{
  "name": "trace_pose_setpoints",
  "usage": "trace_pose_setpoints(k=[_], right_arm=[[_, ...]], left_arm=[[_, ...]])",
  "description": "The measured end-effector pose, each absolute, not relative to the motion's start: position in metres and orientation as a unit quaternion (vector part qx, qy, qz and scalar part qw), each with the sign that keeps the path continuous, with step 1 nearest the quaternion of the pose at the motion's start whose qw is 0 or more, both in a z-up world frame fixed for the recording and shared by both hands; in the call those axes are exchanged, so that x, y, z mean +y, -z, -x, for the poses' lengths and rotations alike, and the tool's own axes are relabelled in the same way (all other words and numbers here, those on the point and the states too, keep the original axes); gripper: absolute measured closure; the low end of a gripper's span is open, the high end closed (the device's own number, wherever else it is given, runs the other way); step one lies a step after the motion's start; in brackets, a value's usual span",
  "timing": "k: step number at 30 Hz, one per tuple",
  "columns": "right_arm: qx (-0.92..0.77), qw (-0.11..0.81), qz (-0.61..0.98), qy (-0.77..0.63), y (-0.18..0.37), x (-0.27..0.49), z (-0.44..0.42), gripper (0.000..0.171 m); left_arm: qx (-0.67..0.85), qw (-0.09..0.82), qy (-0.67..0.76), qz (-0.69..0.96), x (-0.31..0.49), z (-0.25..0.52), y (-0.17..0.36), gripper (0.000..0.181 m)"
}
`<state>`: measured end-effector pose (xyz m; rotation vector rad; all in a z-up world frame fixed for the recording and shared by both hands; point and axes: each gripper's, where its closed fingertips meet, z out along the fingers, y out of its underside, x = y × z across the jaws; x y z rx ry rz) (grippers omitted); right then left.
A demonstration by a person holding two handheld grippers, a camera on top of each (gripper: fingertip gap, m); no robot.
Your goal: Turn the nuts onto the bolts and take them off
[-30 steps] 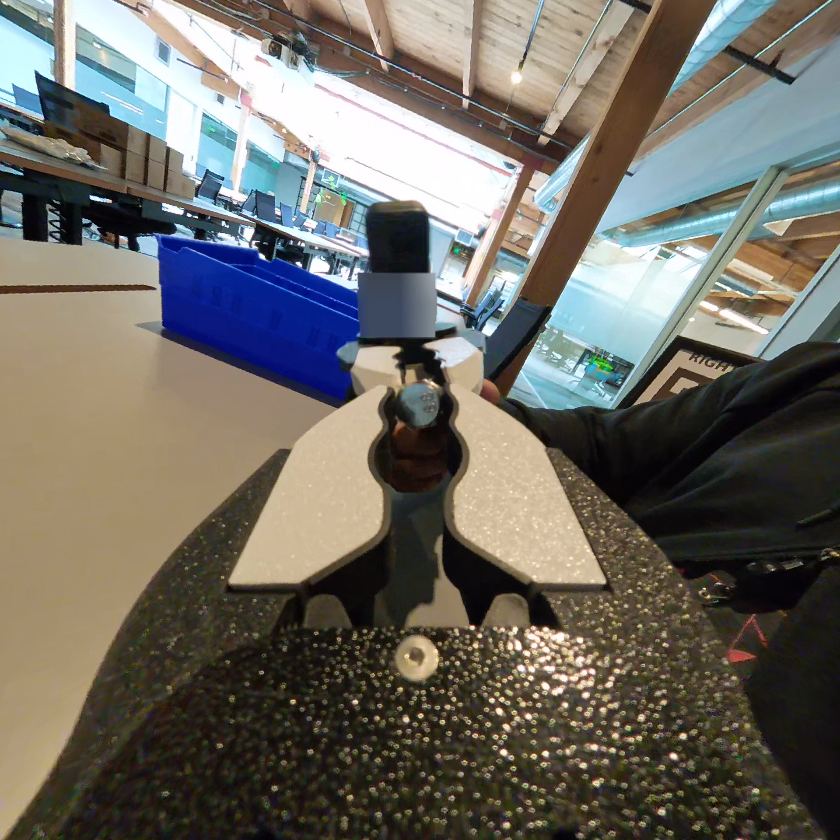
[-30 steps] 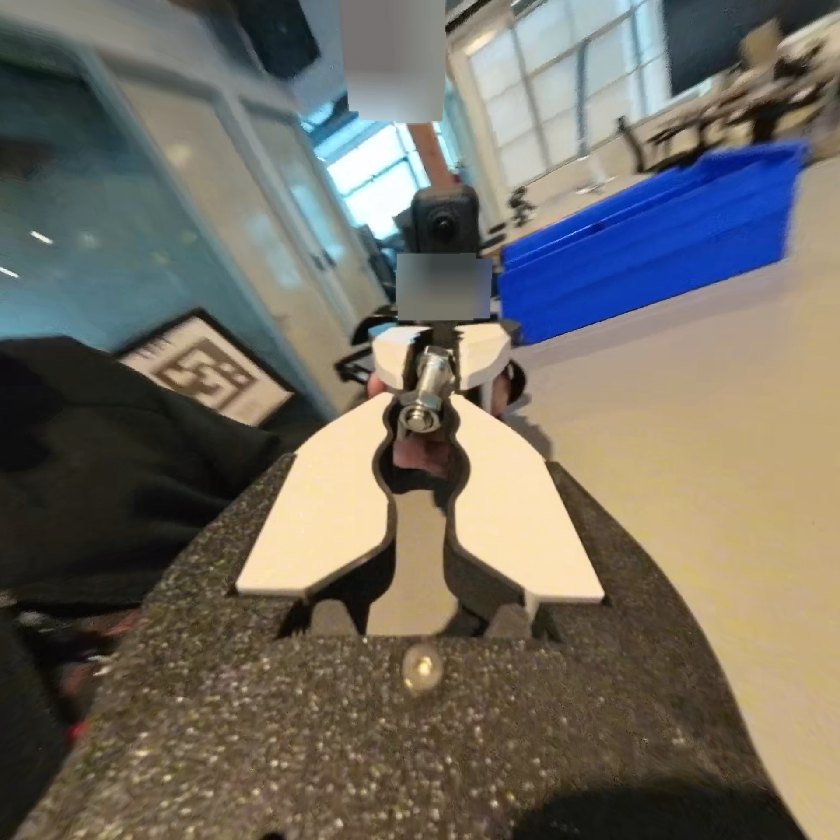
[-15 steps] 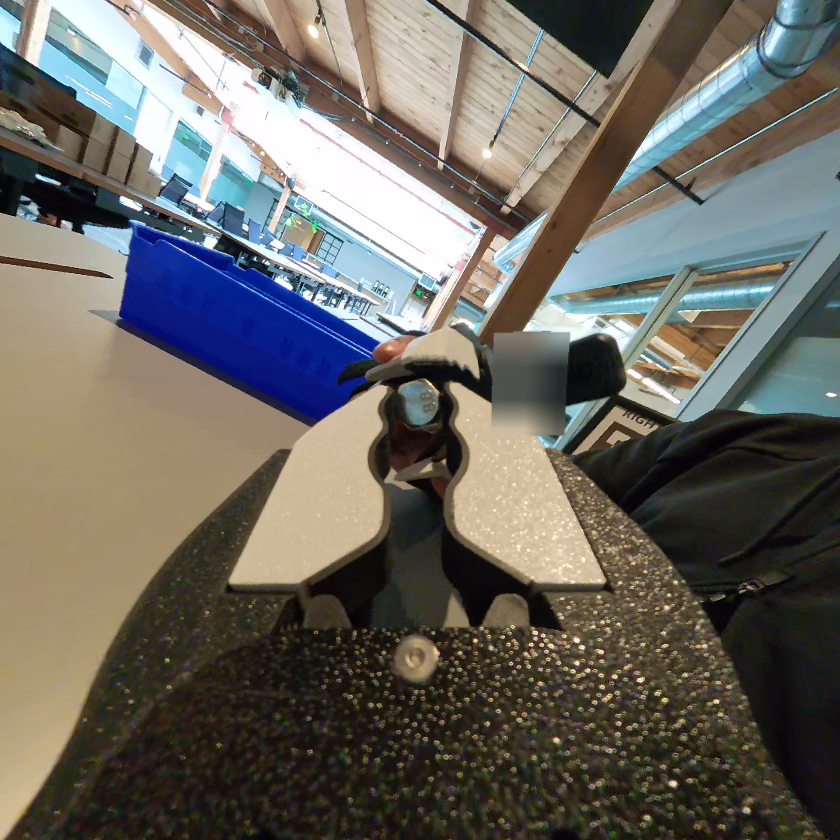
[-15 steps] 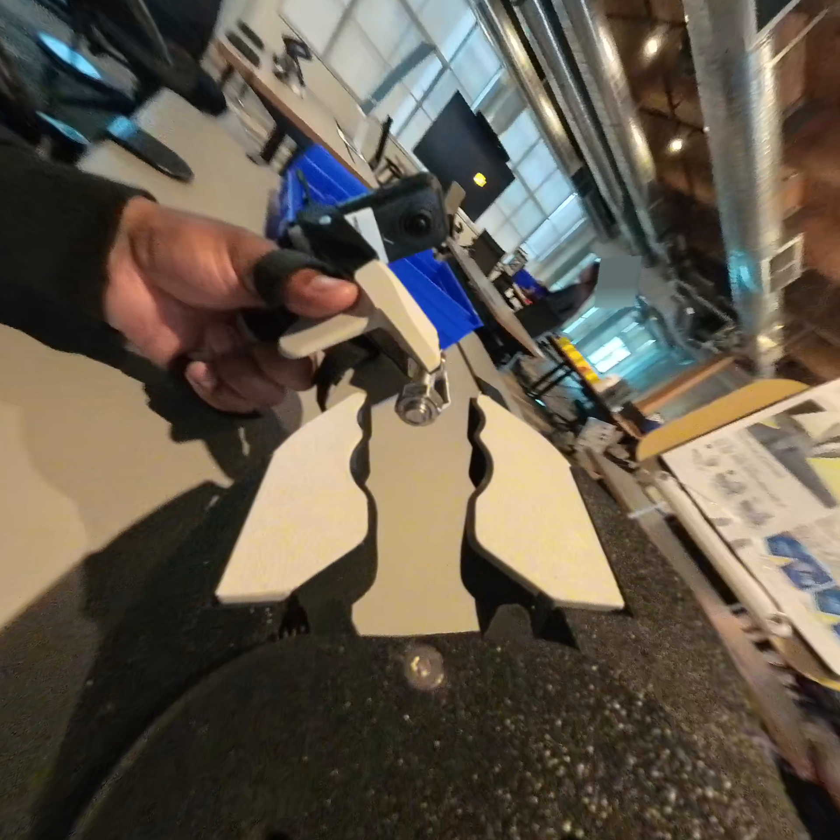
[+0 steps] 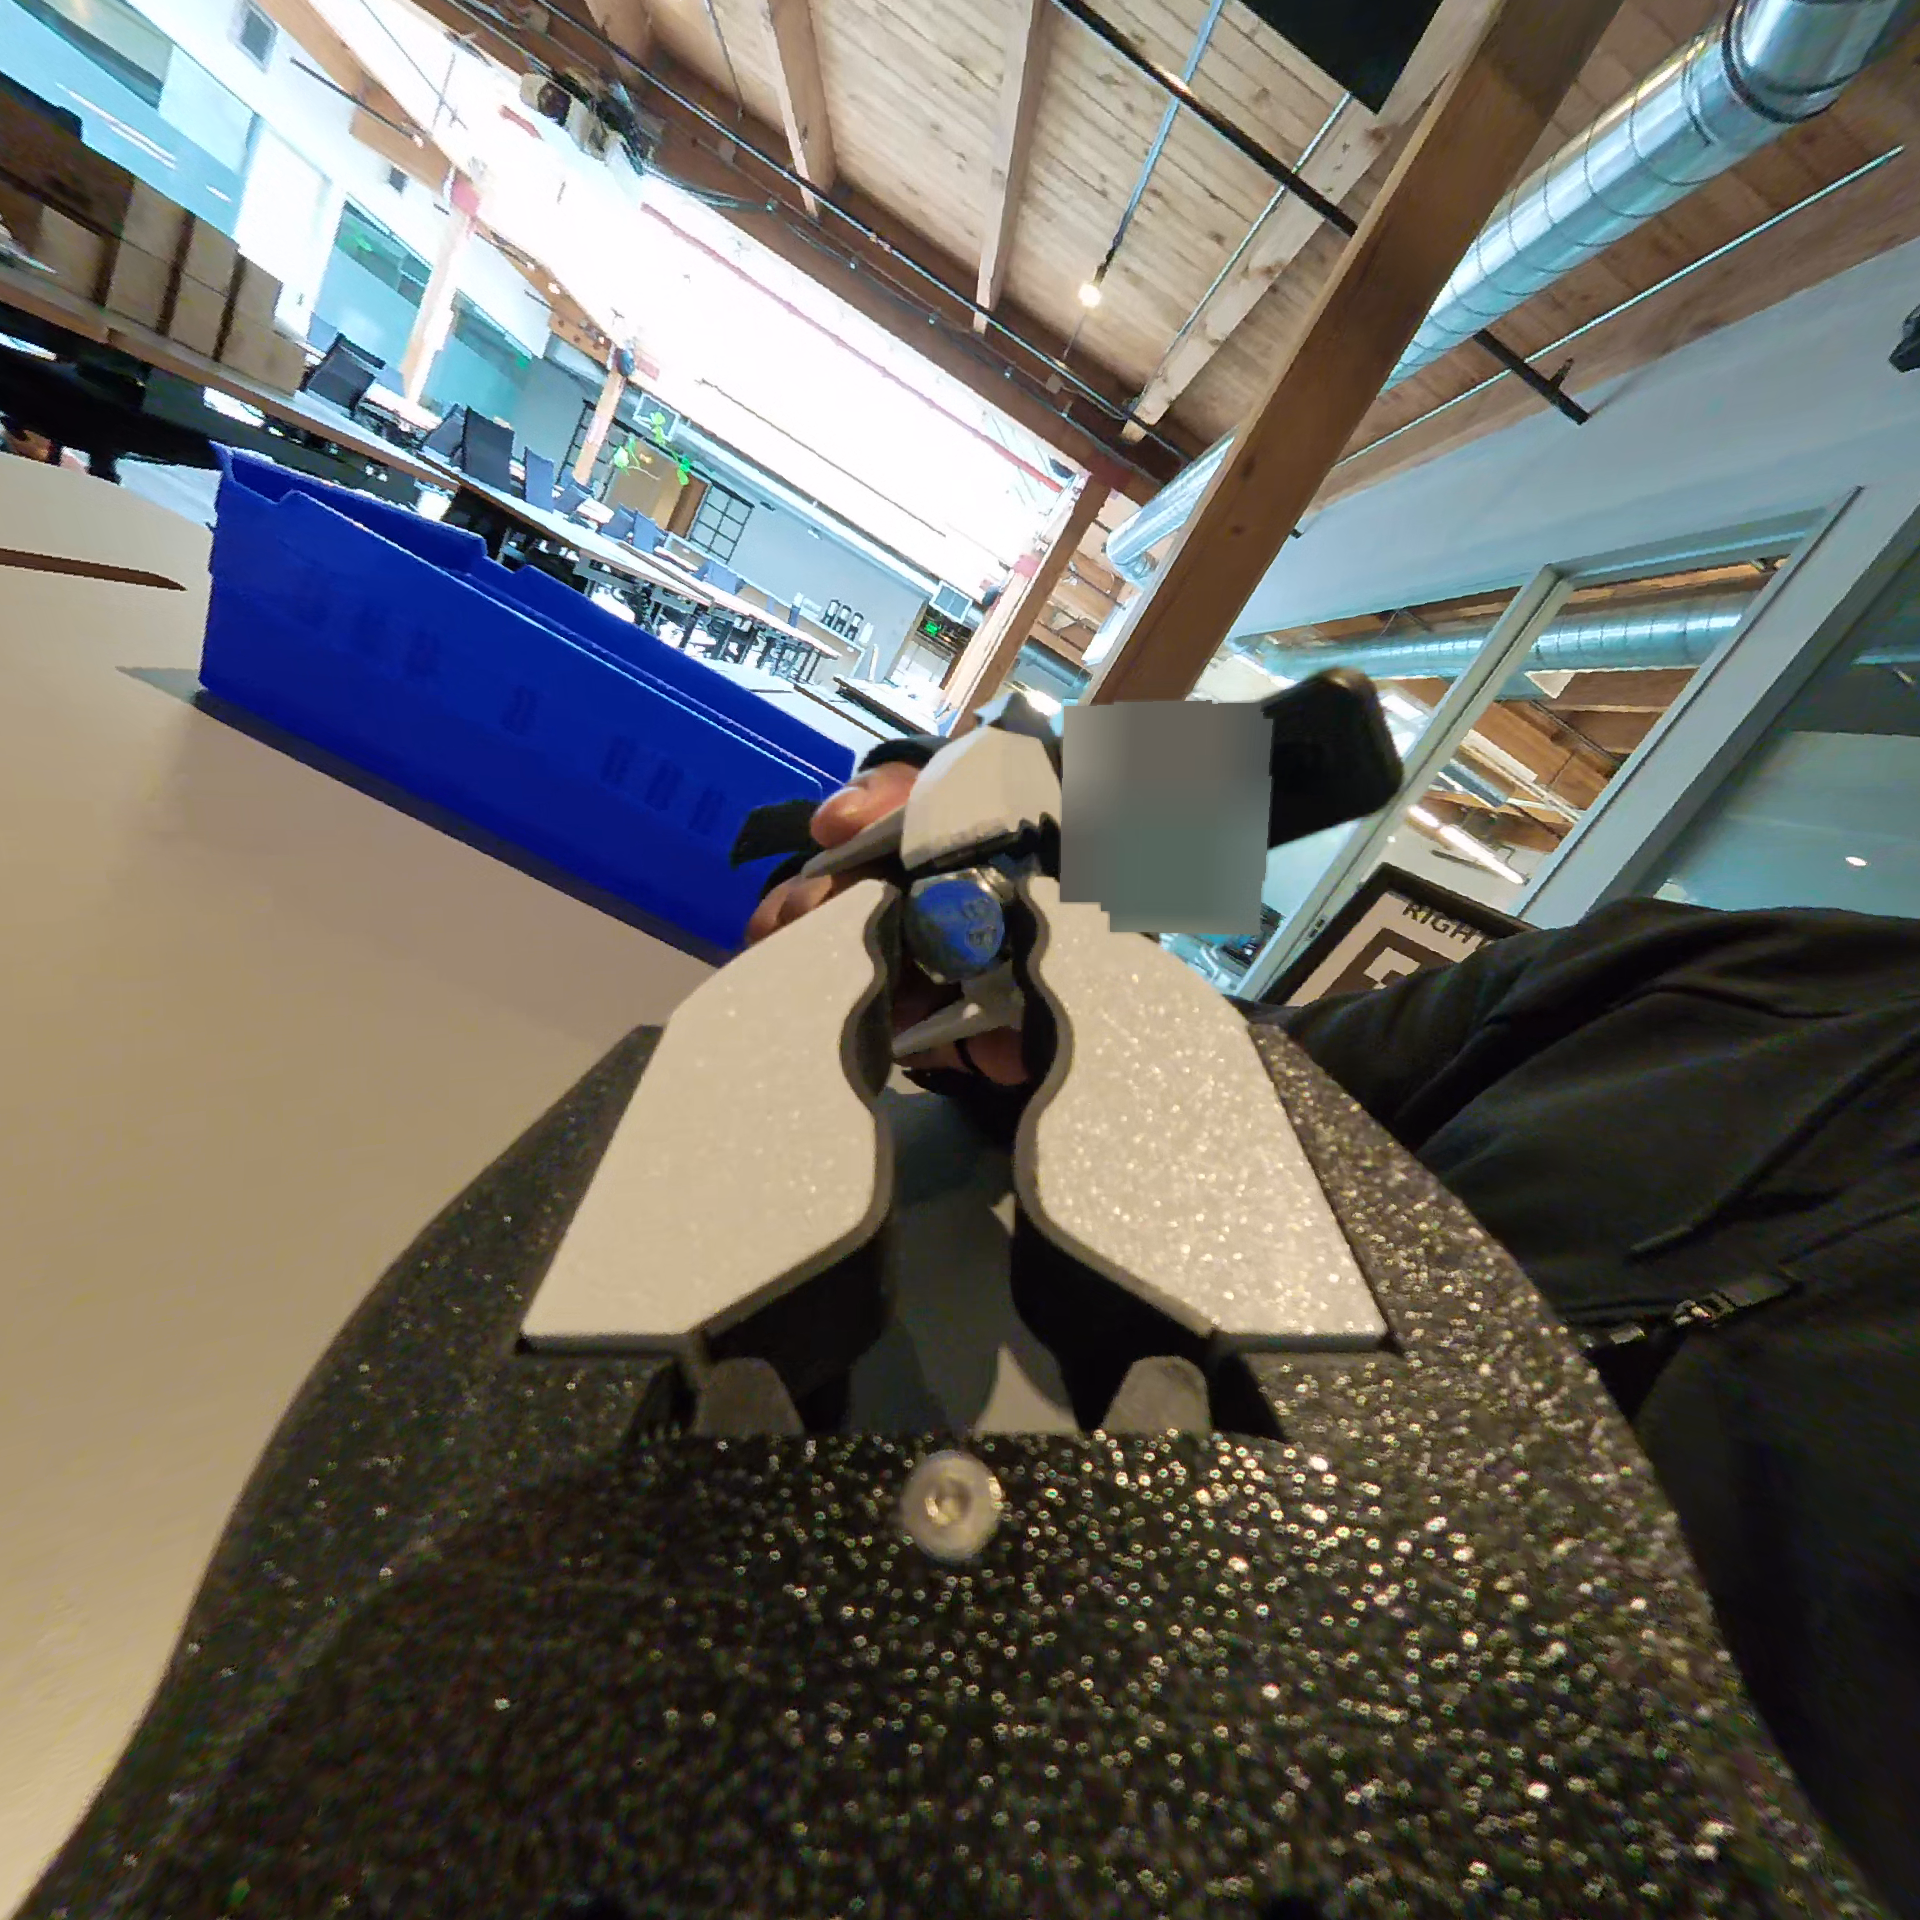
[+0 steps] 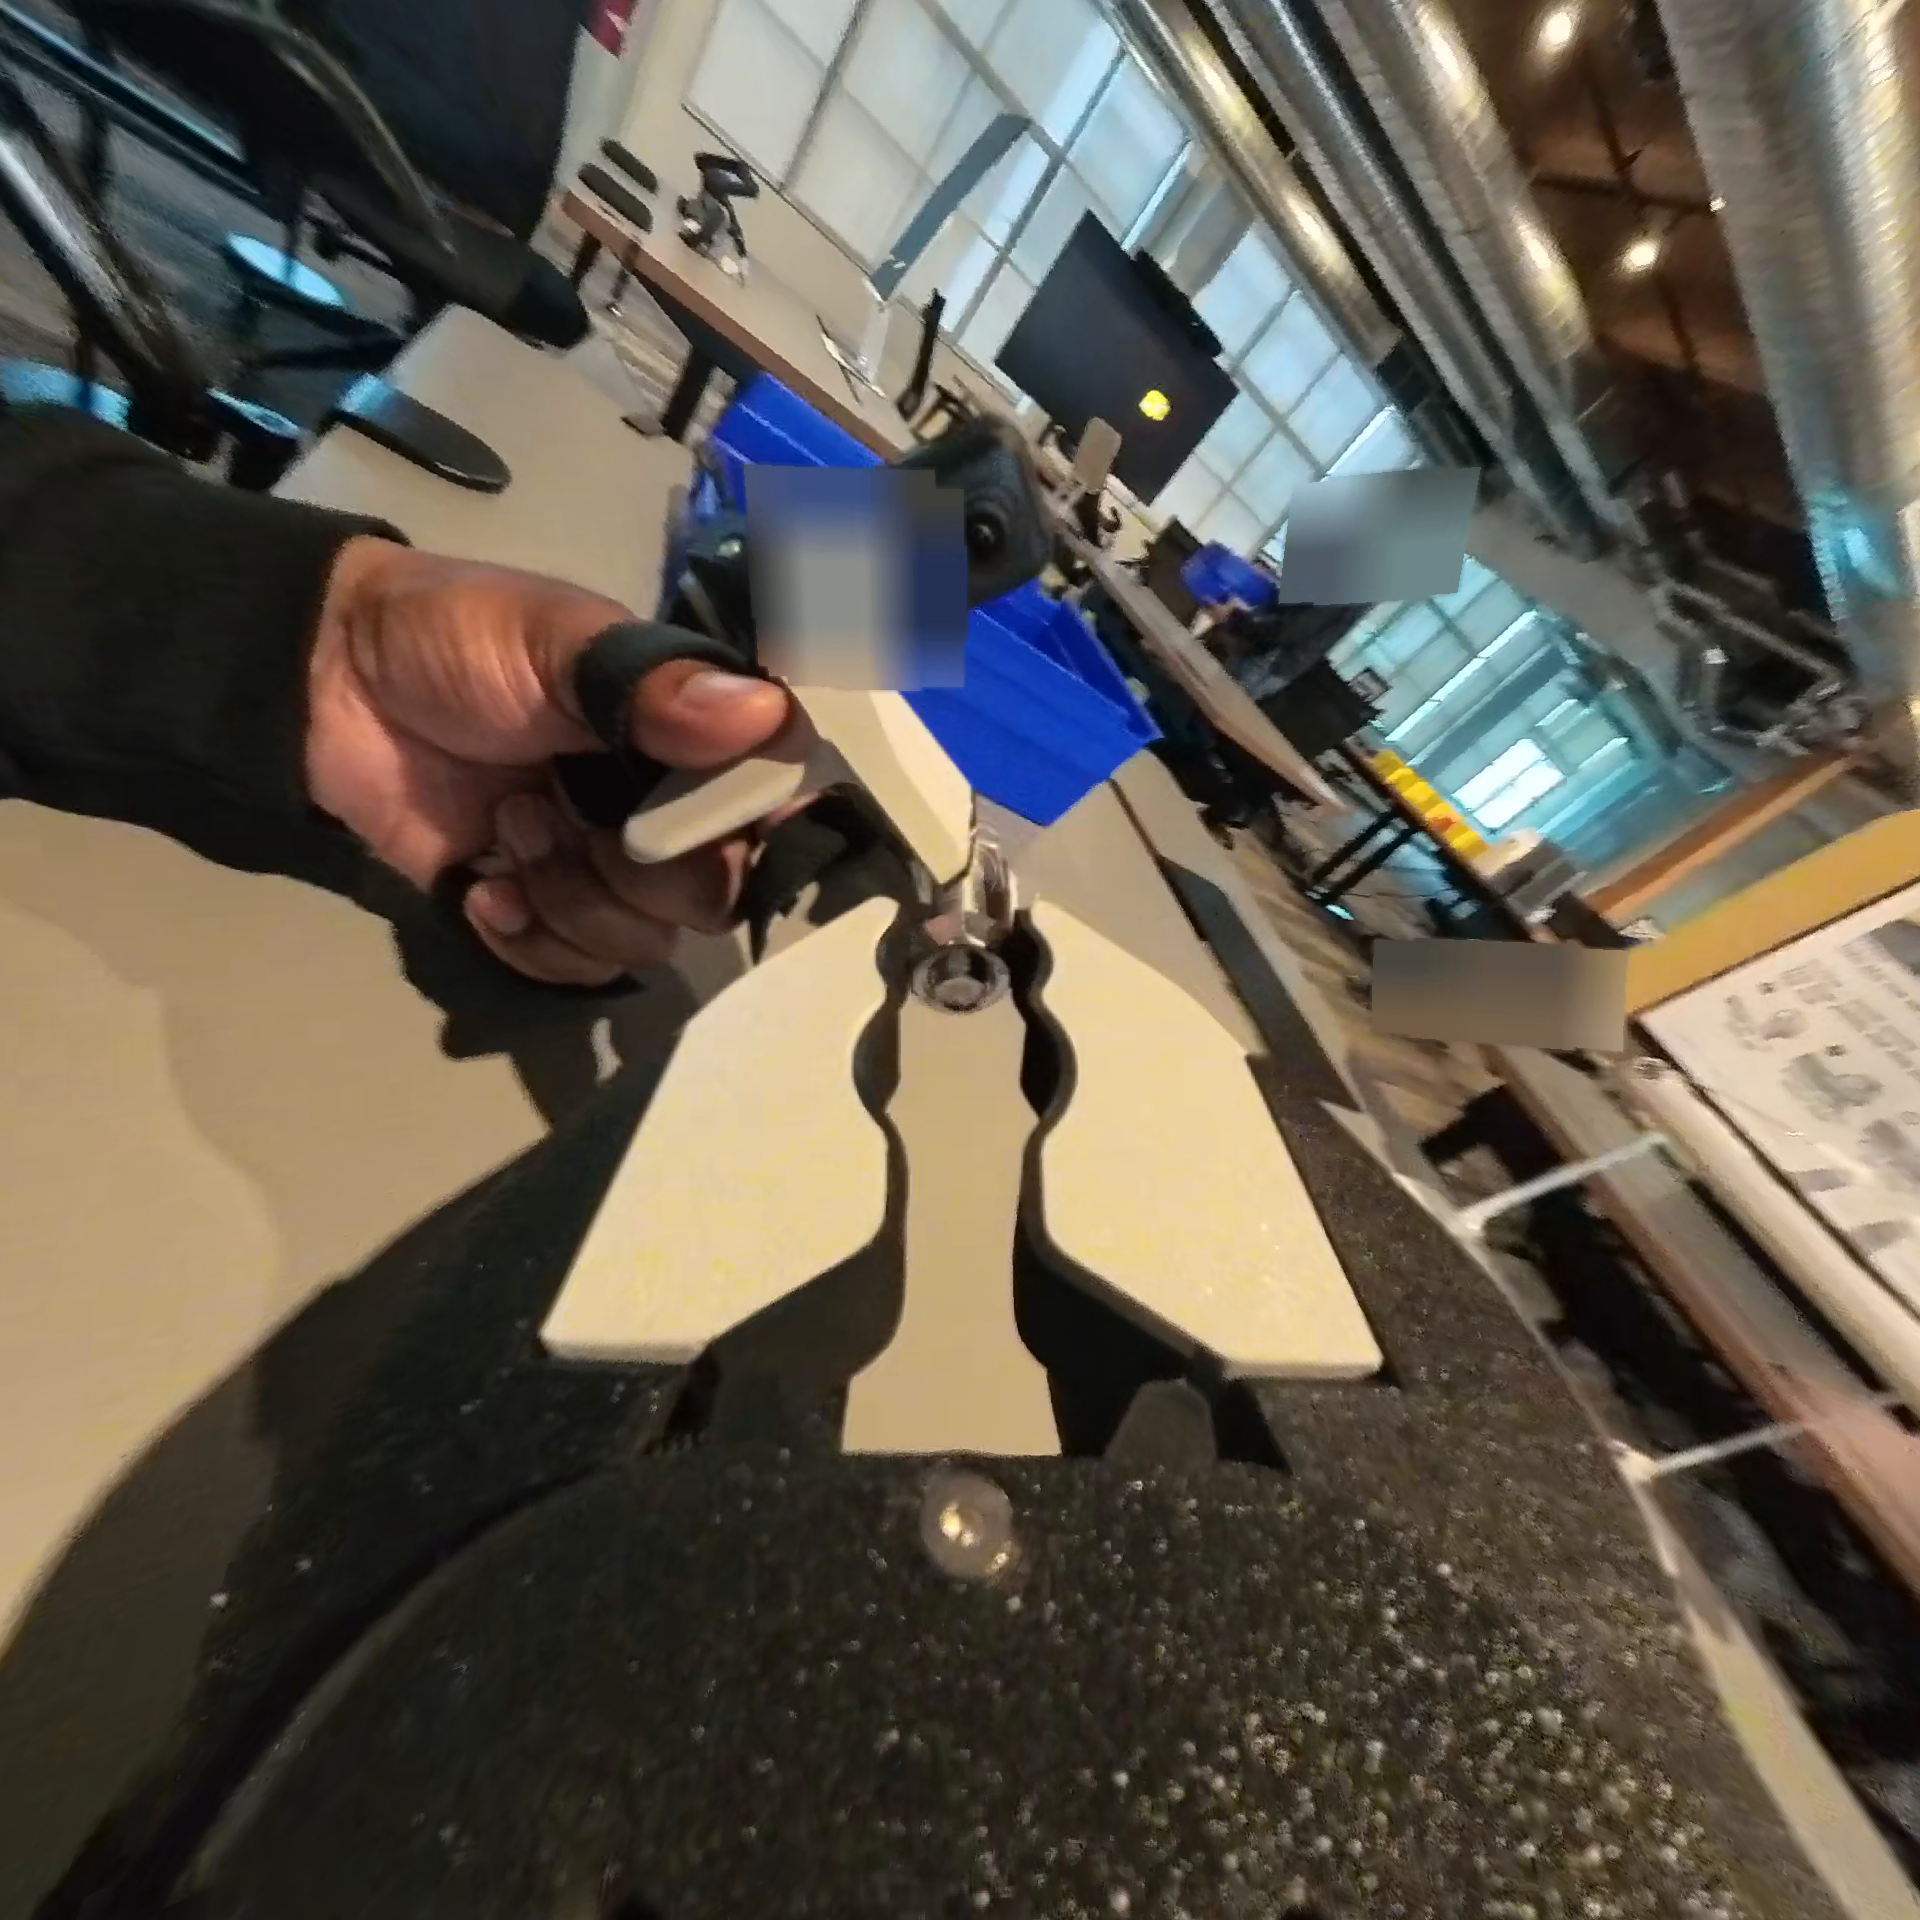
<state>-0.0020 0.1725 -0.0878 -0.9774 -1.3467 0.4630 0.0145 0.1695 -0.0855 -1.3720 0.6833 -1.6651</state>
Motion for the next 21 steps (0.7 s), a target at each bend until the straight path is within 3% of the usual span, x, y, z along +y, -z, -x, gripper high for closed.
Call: trace_pose_setpoints(k=[10, 21], right_arm=[[-0.640, 0.593, 0.406, -0.271, 0.091, 0.156, -0.005, 0.153], [-0.635, 0.601, 0.400, -0.273, 0.085, 0.158, -0.010, 0.153]], left_arm=[[0.329, 0.421, 0.653, 0.536, 0.156, -0.016, 0.084, 0.158], [0.352, 0.406, 0.645, 0.543, 0.151, -0.017, 0.089, 0.158]])
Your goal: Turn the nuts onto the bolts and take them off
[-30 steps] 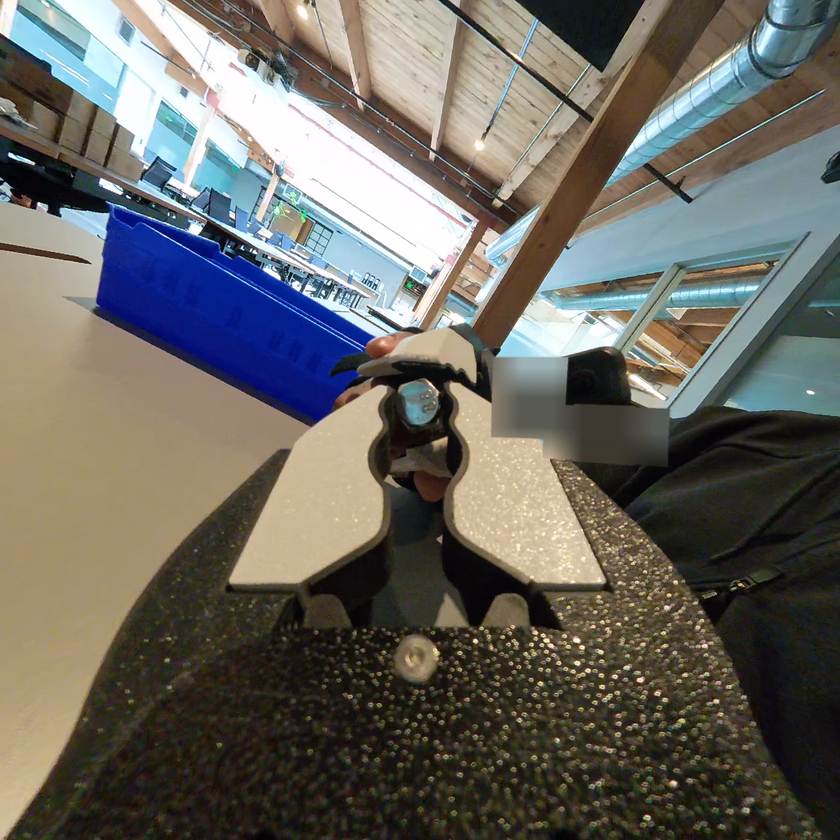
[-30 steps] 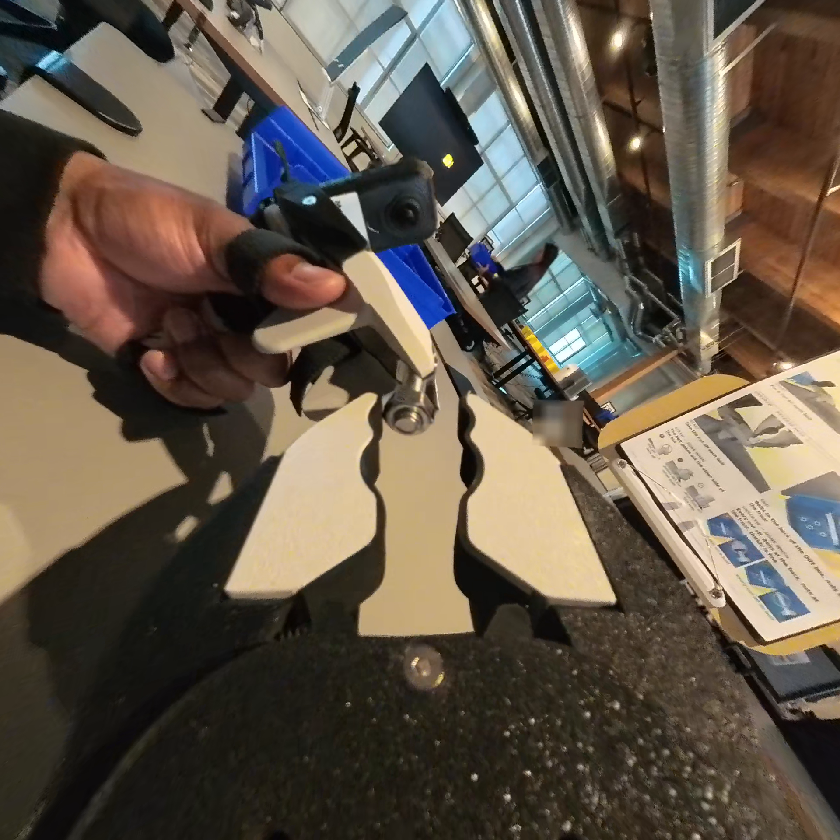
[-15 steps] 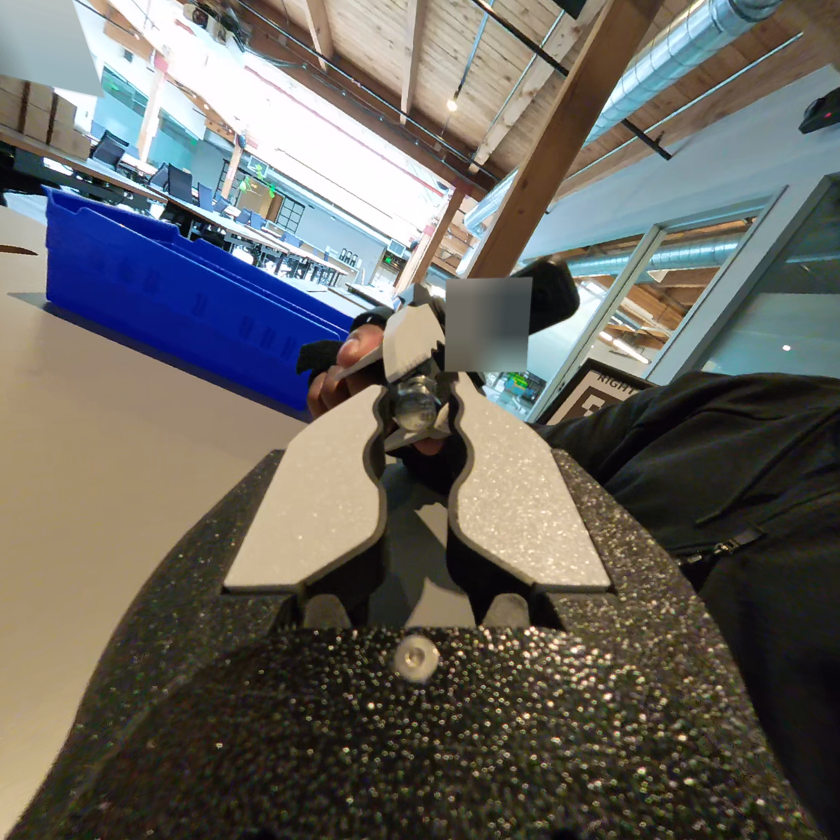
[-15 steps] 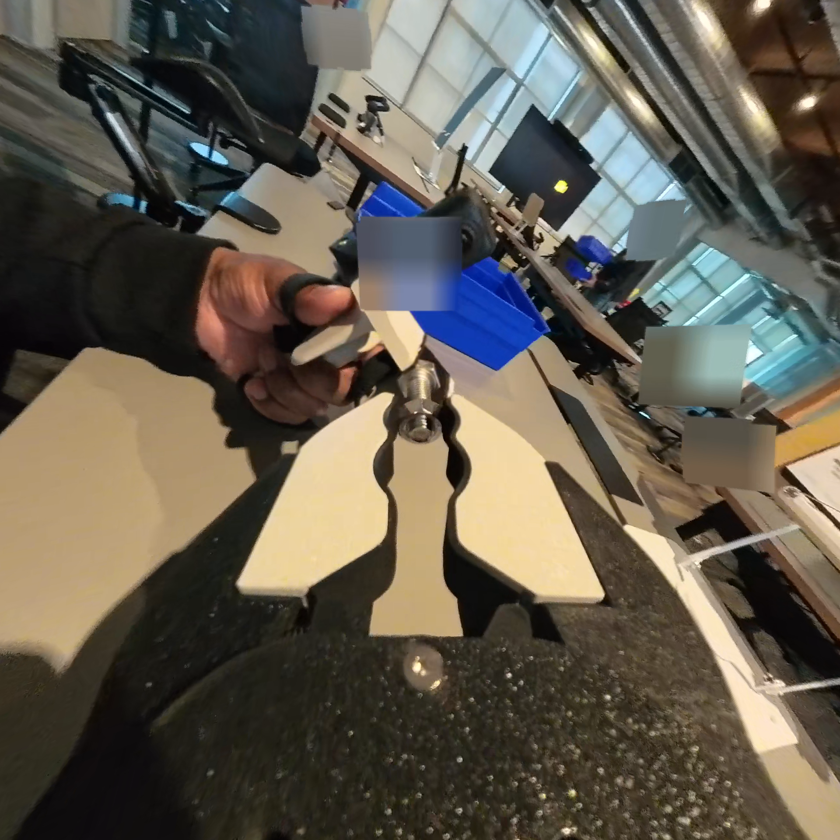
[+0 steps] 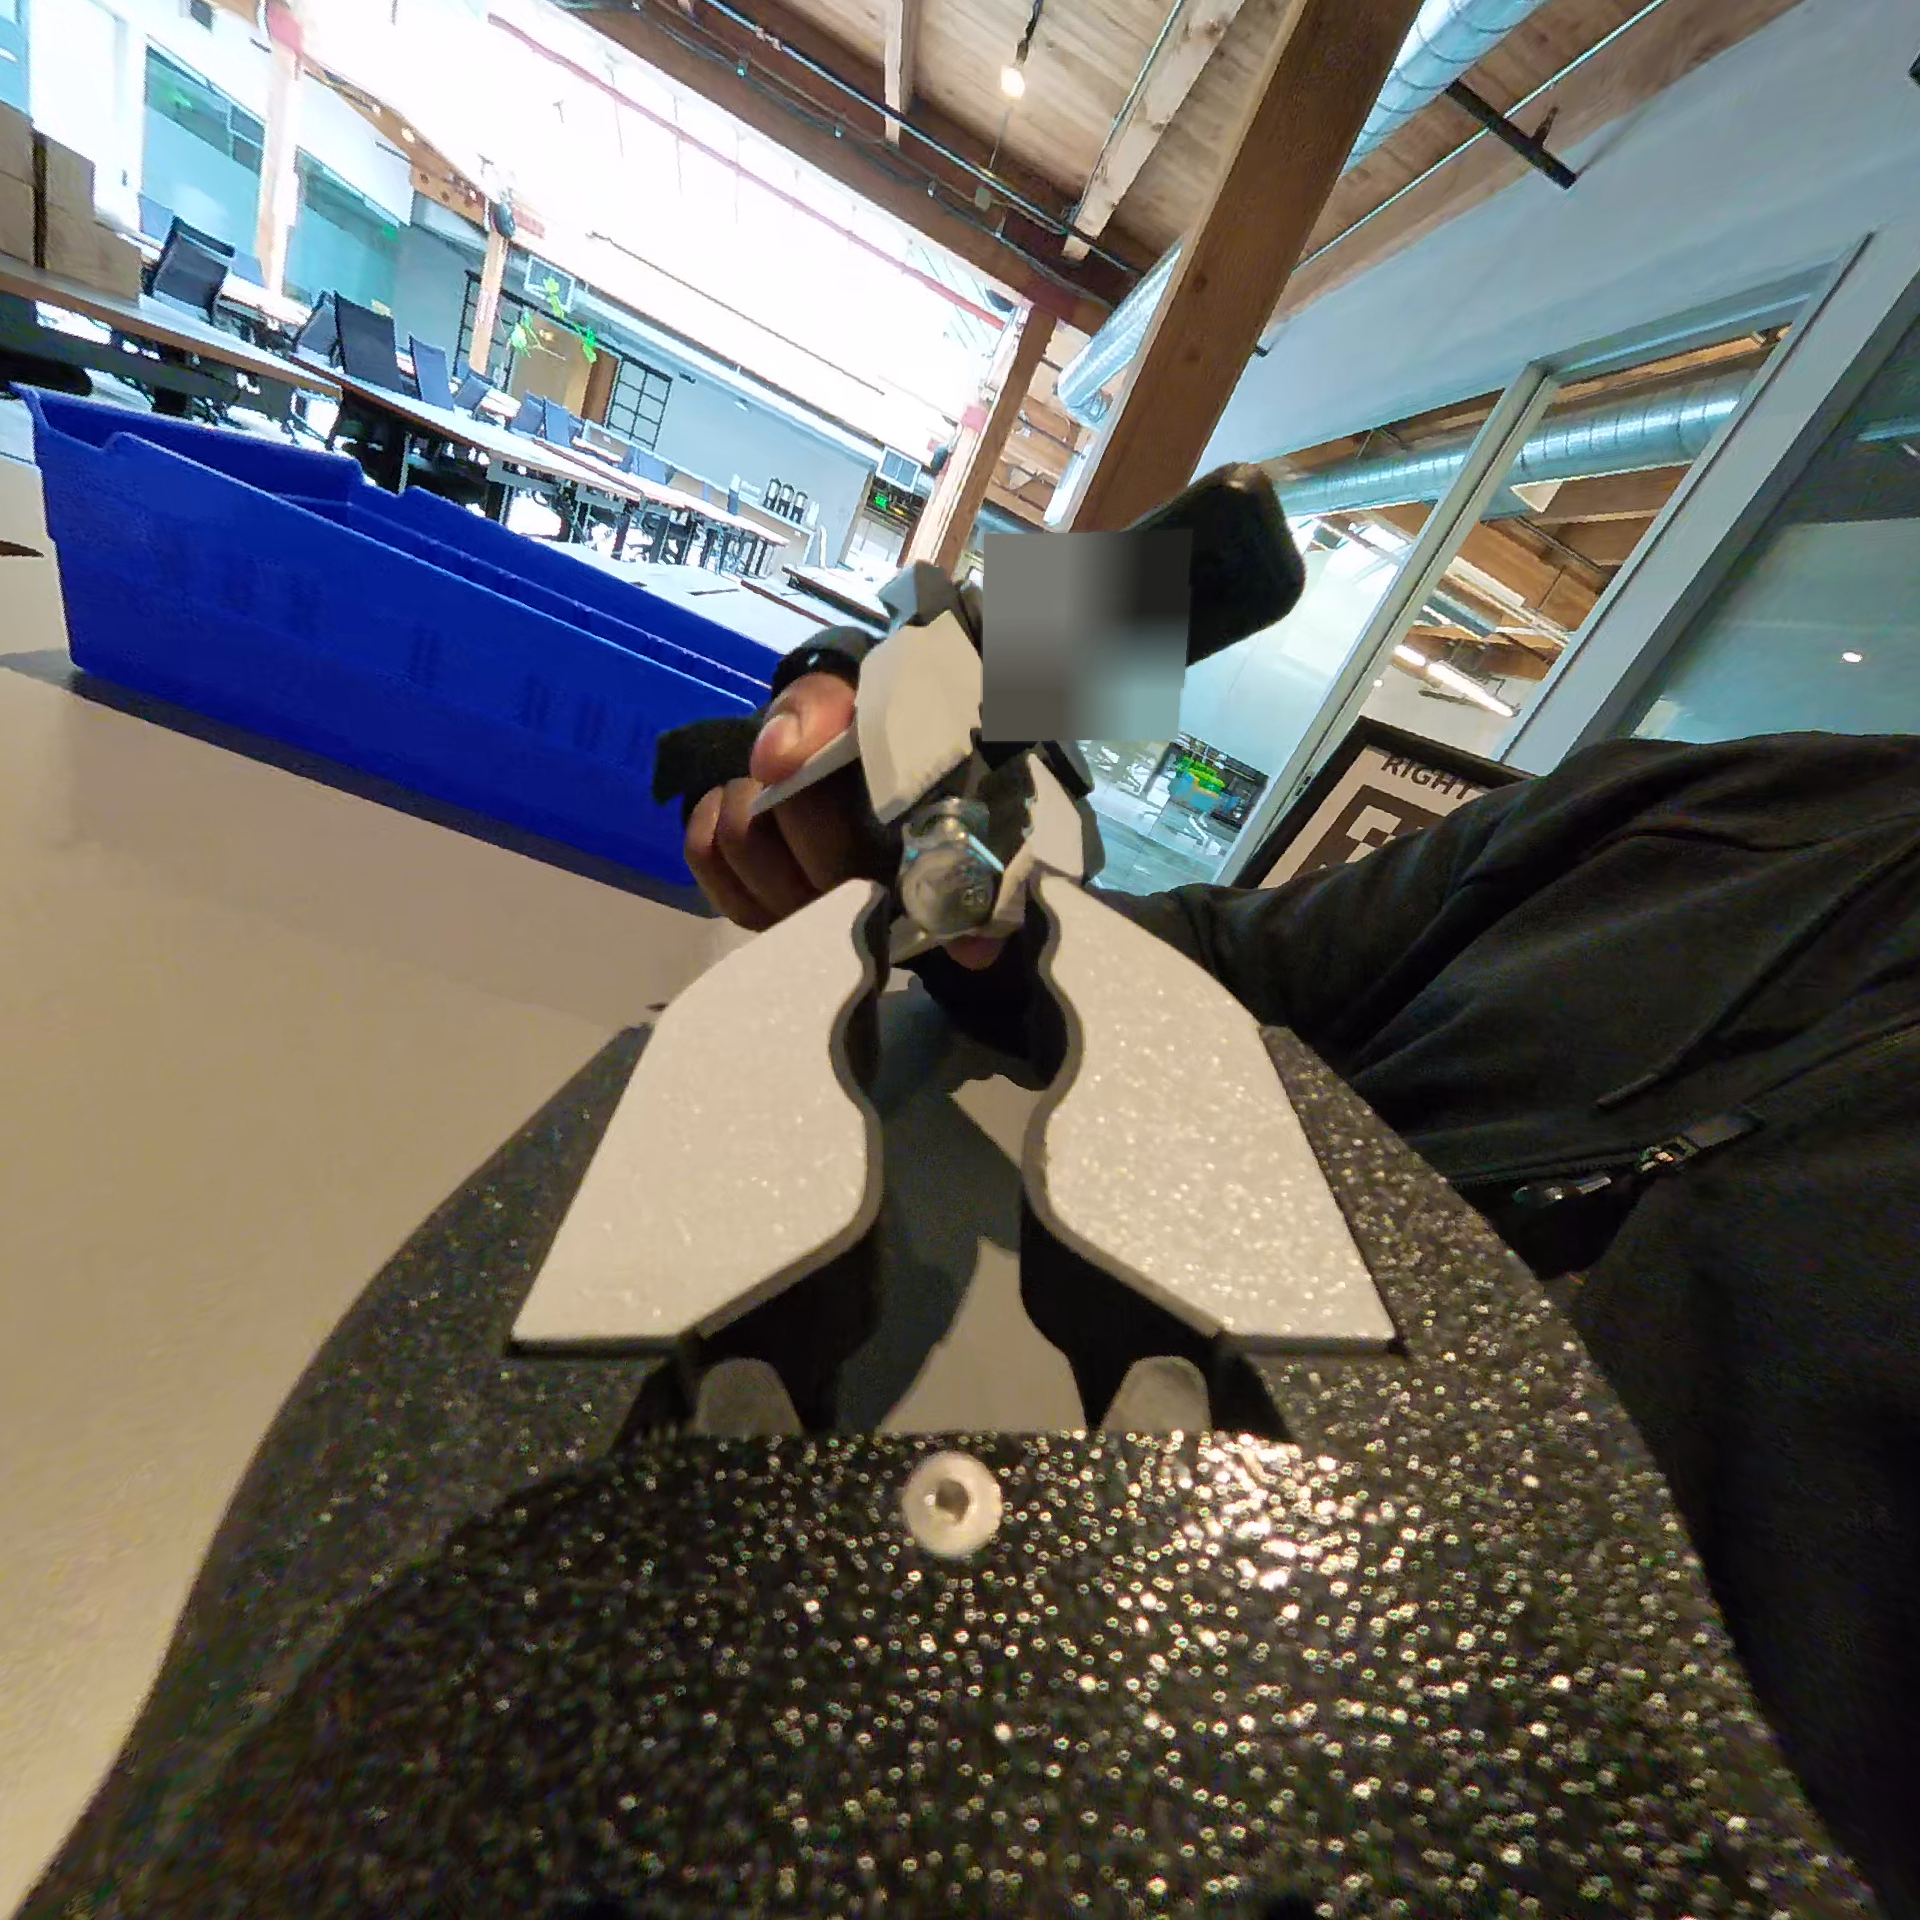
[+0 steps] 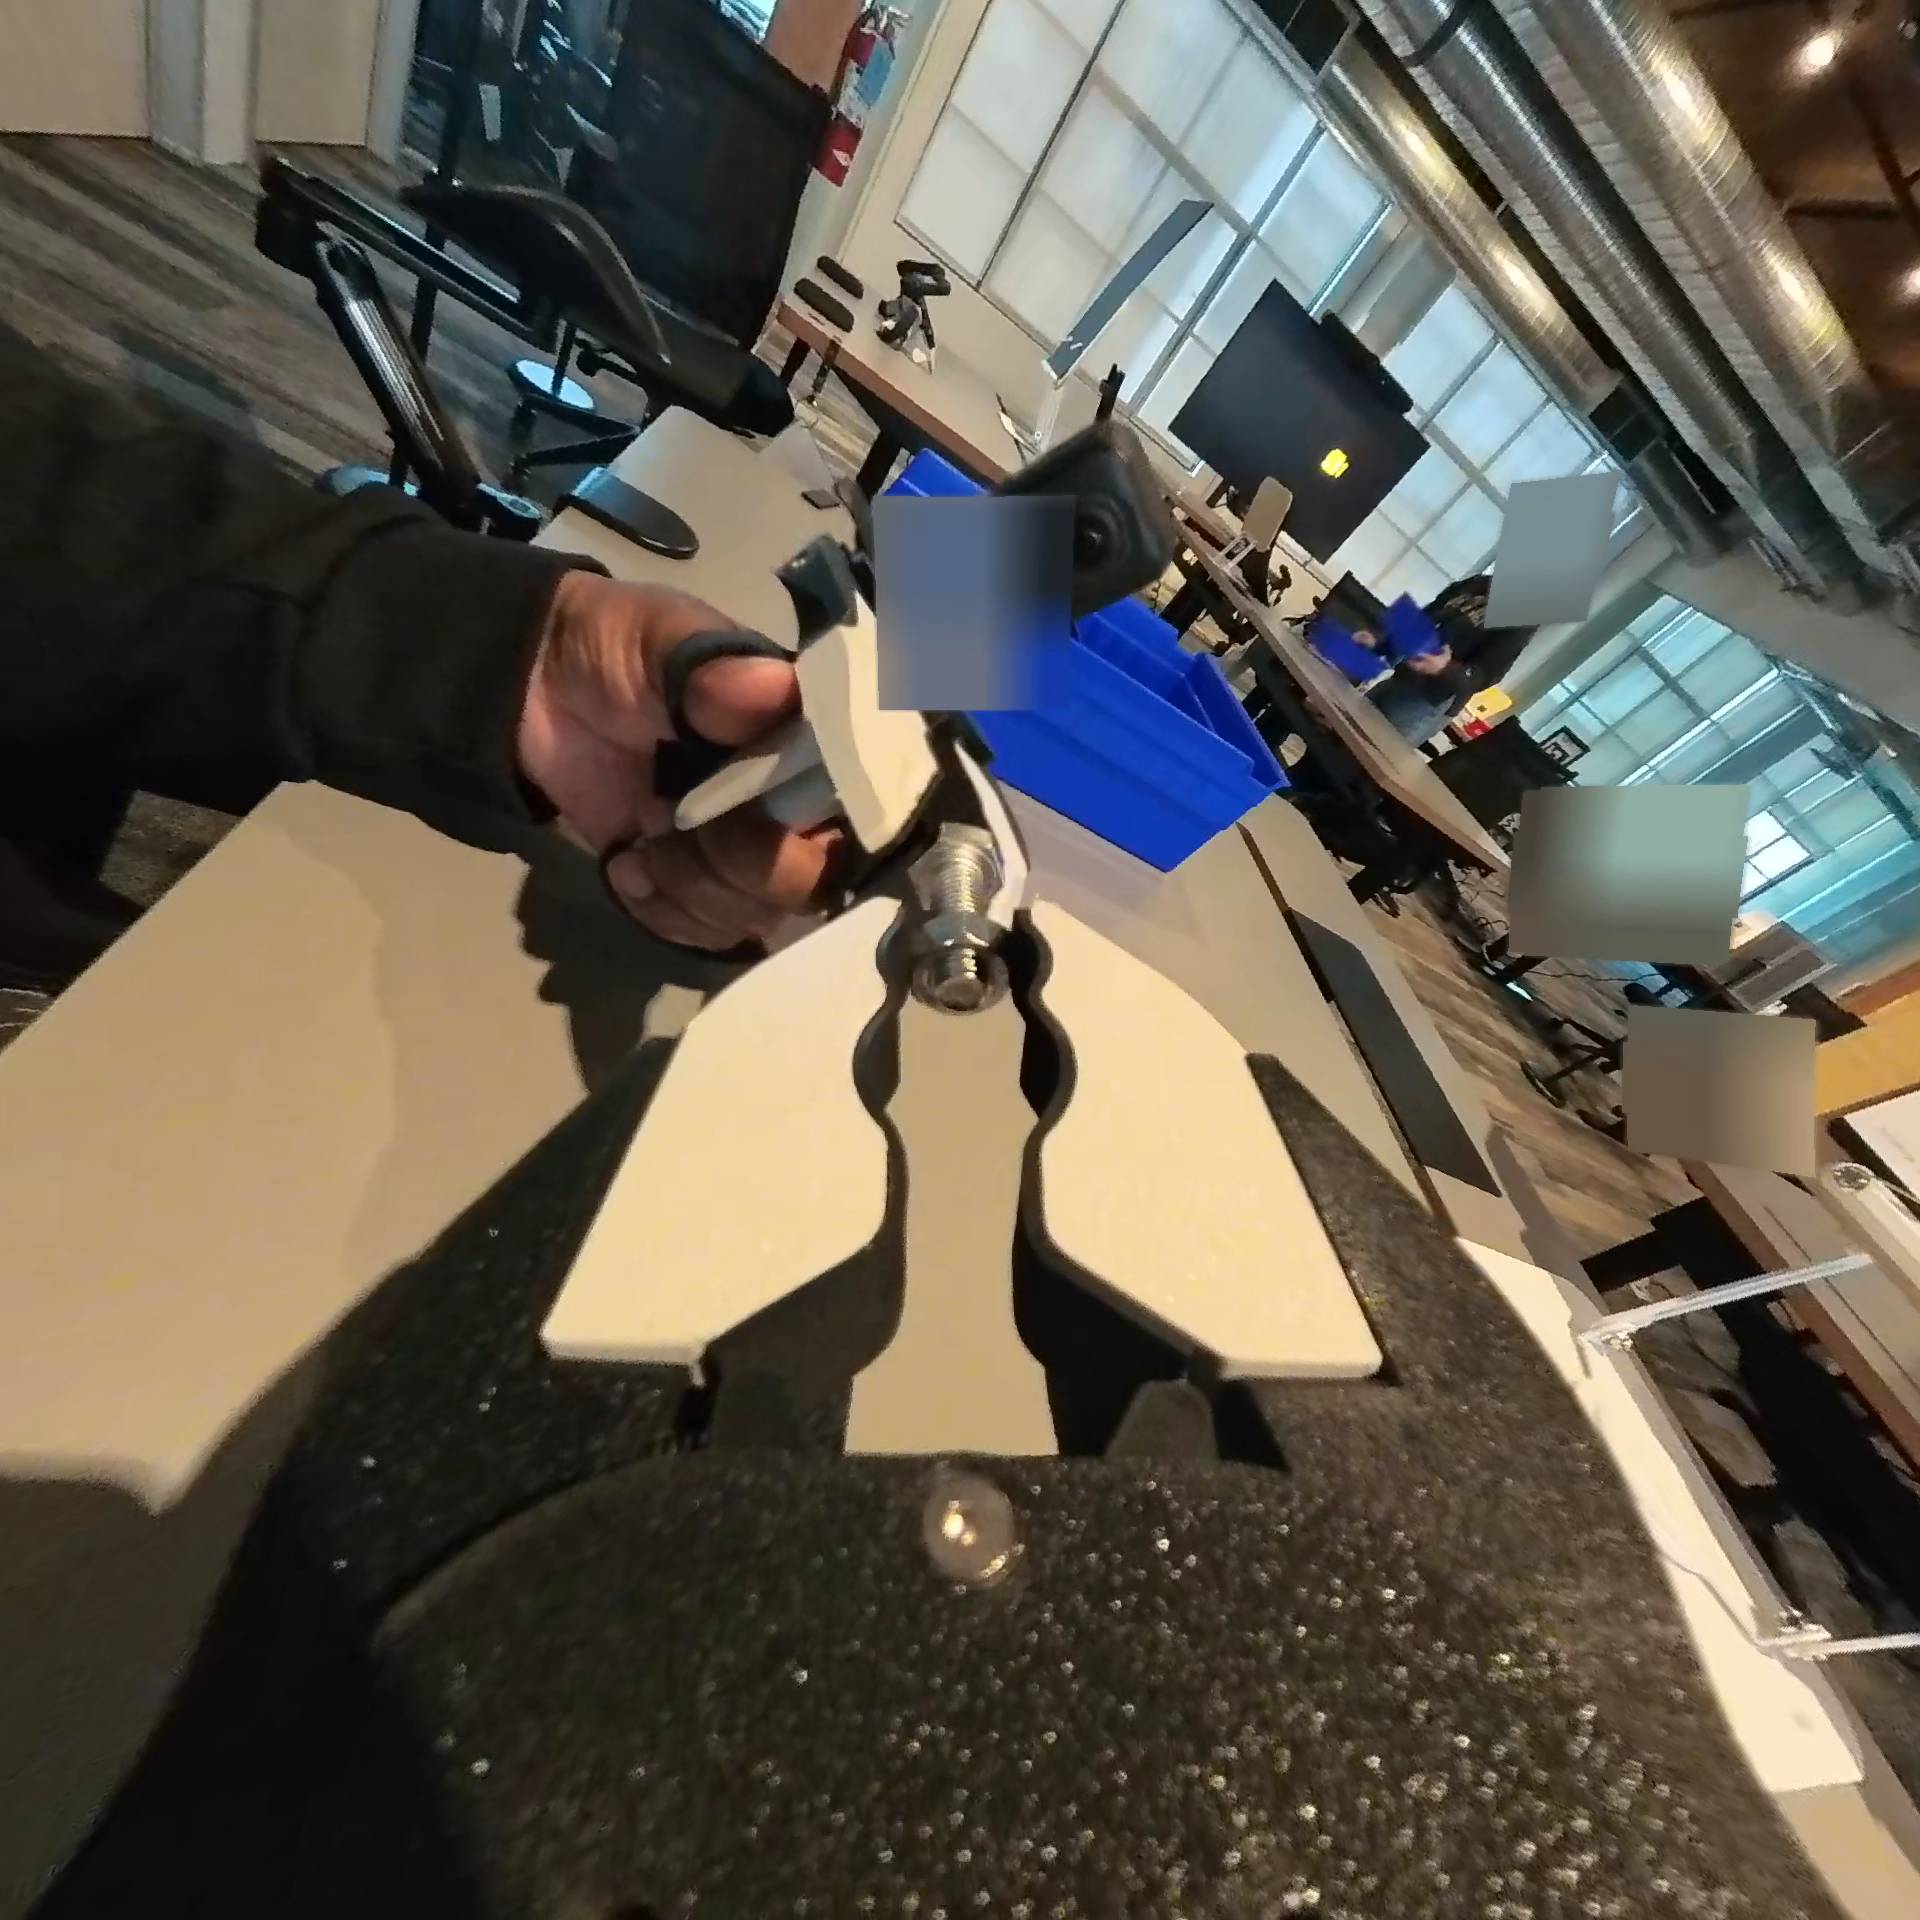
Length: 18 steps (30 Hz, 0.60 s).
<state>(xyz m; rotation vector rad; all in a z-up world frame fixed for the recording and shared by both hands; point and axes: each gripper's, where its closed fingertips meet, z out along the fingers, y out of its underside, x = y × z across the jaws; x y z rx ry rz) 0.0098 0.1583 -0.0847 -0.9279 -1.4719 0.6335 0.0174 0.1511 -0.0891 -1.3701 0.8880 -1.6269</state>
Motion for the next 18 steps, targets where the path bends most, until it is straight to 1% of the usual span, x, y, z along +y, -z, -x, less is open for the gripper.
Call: trace_pose_setpoints(k=[14, 18], right_arm=[[-0.636, 0.595, 0.398, -0.289, 0.0849, 0.1552, -0.0093, 0.153], [-0.634, 0.583, 0.401, -0.314, 0.0843, 0.1521, -0.0093, 0.153]], left_arm=[[0.356, 0.414, 0.641, 0.539, 0.1508, -0.0177, 0.0879, 0.163], [0.377, 0.432, 0.619, 0.537, 0.1482, -0.0180, 0.0877, 0.164]])
